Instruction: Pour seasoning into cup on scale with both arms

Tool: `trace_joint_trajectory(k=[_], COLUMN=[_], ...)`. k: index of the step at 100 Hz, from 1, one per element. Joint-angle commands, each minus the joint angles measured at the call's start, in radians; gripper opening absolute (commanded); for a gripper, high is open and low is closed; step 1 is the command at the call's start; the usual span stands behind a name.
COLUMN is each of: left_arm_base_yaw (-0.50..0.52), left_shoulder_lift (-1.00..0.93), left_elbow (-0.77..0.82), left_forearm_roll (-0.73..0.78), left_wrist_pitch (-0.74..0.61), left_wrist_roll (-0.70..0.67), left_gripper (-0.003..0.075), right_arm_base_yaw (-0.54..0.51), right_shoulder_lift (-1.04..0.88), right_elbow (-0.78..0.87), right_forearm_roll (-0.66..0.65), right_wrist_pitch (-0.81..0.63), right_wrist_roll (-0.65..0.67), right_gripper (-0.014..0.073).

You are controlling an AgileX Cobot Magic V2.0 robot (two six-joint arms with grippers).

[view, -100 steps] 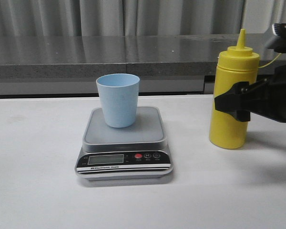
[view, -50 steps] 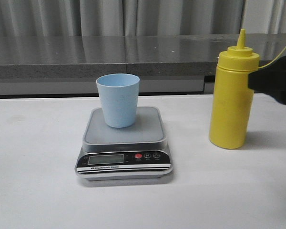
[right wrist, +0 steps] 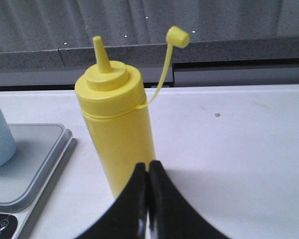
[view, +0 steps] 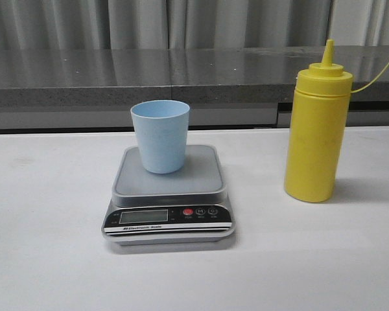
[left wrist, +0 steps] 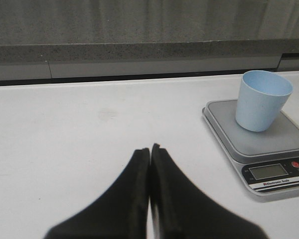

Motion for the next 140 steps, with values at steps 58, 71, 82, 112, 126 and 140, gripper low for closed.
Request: trace_joint_trajectory(k=[58,71,82,112,126,140], left_arm_base_yaw=[0.002,0.002,0.002,0.004,0.004,0.004], left_shoulder_lift=[0.012,0.012,0.012,0.012,0.012,0.012], left_elbow=[-0.028,-0.028,-0.028,-0.028,-0.028,-0.028], left_forearm_roll=[-0.016,-0.016,-0.016,-0.016,-0.016,-0.016], left_wrist_pitch=[-0.078,-0.078,-0.078,-0.078,-0.078,-0.078], left_wrist_roll=[-0.005,-0.005,-0.005,-0.005,-0.005,-0.005], left_gripper=[-0.0020,-0.0020,-0.0020,-0.0020,-0.0020,-0.0020], right_arm_base_yaw=[-0.004,-0.004,-0.012,-0.125,-0.125,-0.125], right_shoulder_lift=[-0.467,-0.515,-0.574,-0.737,-0.801,-0.876], right_elbow=[0.026,0.026,0.026,0.026,0.026,0.028], right_forearm_roll=[0.048,0.025,-0.036,-0.040,-0.040,-0.040], right_wrist_pitch=[0.153,0.172,0.178,0.337,0.477,0.590], right_wrist_roll=[-0.010,-0.010,-0.010,-0.010,-0.010,-0.010], right_gripper=[-0.0068,-0.0068,-0.0068,-0.0068,-0.0068,-0.0068])
